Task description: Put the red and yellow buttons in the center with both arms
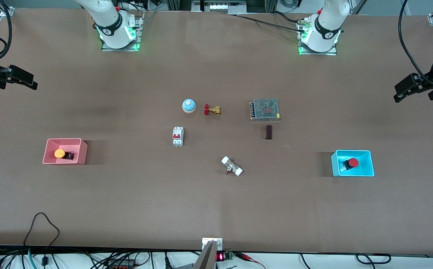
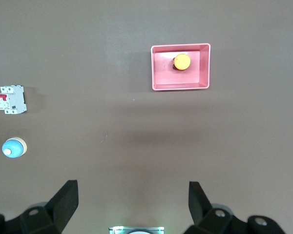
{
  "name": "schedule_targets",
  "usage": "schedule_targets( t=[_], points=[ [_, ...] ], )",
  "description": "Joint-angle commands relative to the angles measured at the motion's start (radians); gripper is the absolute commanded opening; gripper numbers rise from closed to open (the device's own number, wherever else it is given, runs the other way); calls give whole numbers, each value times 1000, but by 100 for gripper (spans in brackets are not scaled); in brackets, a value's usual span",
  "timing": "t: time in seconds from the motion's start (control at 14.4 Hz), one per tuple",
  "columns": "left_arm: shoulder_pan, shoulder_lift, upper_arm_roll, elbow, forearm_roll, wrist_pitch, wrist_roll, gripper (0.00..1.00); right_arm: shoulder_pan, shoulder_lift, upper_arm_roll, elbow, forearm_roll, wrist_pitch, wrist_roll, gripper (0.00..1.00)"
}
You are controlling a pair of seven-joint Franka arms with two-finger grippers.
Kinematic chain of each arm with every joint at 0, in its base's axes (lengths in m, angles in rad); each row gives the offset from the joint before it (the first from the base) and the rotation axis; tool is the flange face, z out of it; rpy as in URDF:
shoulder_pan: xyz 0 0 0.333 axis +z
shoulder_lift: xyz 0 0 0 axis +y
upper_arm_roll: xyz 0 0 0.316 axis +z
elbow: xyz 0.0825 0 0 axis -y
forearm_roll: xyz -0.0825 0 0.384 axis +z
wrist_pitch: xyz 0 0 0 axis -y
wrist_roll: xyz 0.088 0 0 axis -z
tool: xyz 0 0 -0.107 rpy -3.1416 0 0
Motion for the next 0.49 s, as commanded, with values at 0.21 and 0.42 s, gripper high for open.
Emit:
schedule_targets(
  t=[0.21, 0.42],
  points=[
    [10, -22, -3, -18, -17, -1, 23, 100, 7, -36, 1, -27, -14, -6, 18, 100],
    [11, -2, -1, -23, -15, 7, 25, 100, 1, -13, 0, -29, -16, 14, 19, 100]
  ],
)
